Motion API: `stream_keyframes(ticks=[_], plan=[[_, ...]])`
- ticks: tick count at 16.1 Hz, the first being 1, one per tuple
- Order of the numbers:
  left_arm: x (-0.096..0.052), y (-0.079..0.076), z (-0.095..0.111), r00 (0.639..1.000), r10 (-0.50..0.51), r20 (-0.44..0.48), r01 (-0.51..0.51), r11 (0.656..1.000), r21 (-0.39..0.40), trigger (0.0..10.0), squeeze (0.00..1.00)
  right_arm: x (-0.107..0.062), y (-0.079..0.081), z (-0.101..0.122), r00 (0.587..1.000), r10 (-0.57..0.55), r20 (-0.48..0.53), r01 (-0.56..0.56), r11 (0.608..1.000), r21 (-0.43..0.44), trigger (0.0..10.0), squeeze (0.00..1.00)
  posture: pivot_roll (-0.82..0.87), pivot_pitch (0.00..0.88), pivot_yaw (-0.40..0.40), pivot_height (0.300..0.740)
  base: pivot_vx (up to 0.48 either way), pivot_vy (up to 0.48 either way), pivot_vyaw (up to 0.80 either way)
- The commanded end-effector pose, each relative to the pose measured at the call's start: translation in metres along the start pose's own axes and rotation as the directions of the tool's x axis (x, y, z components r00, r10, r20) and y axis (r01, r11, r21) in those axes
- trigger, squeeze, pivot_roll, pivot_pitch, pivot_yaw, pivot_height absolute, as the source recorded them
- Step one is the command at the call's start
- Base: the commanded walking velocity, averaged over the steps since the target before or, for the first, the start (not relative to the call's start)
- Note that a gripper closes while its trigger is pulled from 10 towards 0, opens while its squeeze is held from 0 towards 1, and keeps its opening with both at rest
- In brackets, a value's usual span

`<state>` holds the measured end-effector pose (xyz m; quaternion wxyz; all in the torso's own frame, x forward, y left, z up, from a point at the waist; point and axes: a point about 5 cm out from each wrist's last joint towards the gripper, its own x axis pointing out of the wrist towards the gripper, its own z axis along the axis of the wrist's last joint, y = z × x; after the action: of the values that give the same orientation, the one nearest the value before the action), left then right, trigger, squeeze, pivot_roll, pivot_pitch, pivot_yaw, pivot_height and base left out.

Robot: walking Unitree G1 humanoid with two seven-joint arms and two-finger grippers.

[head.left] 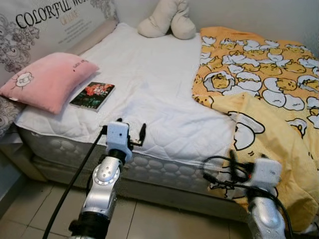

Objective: Clean up the room

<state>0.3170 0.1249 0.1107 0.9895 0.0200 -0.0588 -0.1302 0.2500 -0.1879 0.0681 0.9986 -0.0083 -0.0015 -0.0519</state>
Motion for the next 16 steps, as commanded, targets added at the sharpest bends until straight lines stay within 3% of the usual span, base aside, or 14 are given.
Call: stream_keyframes(ticks=[1, 3, 5, 9, 12, 15, 16], plan=[[0.004, -0.006, 0.006, 0.998, -0.054, 0.020, 0.054, 0.998, 0.016, 10.0, 0.00, 0.003, 0.006, 0.001, 1.000, 0.018, -0.019, -0.018, 1.000, 0.008, 10.0, 0.00, 0.13, 0.000, -0.031, 0.740, 0.390, -0.274, -0.63], [0.009, -0.013, -0.003, 0.995, -0.089, -0.054, 0.085, 0.993, -0.079, 10.0, 0.00, 0.011, 0.014, 0.003, 0.999, 0.035, -0.011, -0.035, 0.999, 0.030, 10.0, 0.00, 0.11, 0.000, -0.013, 0.740, 0.392, -0.274, -0.48], [0.011, -0.018, -0.013, 0.986, -0.124, -0.113, 0.111, 0.987, -0.113, 10.0, 0.00, 0.014, 0.017, 0.000, 0.999, 0.043, -0.027, -0.042, 0.999, 0.011, 10.0, 0.00, 0.11, 0.000, -0.008, 0.732, 0.193, 0.000, -0.49], [0.019, -0.015, -0.015, 0.981, -0.141, -0.130, 0.139, 0.990, -0.021, 10.0, 0.00, 0.016, 0.014, -0.004, 0.997, 0.049, -0.051, -0.050, 0.999, -0.011, 10.0, 0.00, 0.10, 0.000, -0.004, 0.732, 0.000, 0.000, -0.55], [0.025, -0.004, -0.020, 0.984, -0.095, -0.153, 0.089, 0.995, -0.041, 10.0, 0.00, 0.012, 0.011, -0.017, 0.994, 0.064, -0.088, -0.064, 0.998, -0.002, 10.0, 0.00, 0.08, 0.000, -0.002, 0.732, 0.000, 0.000, -0.60], [0.022, 0.000, -0.028, 0.982, -0.041, -0.183, 0.046, 0.999, 0.027, 10.0, 0.00, 0.002, 0.012, -0.026, 0.987, 0.095, -0.126, -0.097, 0.995, -0.008, 10.0, 0.00, 0.07, 0.000, -0.010, 0.732, 0.000, 0.000, -0.61], [0.021, 0.001, -0.030, 0.982, -0.044, -0.183, 0.044, 0.999, -0.006, 10.0, 0.00, 0.001, 0.014, -0.027, 0.985, 0.109, -0.130, -0.112, 0.994, -0.011, 10.0, 0.00, 0.07, 0.000, -0.009, 0.732, 0.000, 0.000, -0.65]])
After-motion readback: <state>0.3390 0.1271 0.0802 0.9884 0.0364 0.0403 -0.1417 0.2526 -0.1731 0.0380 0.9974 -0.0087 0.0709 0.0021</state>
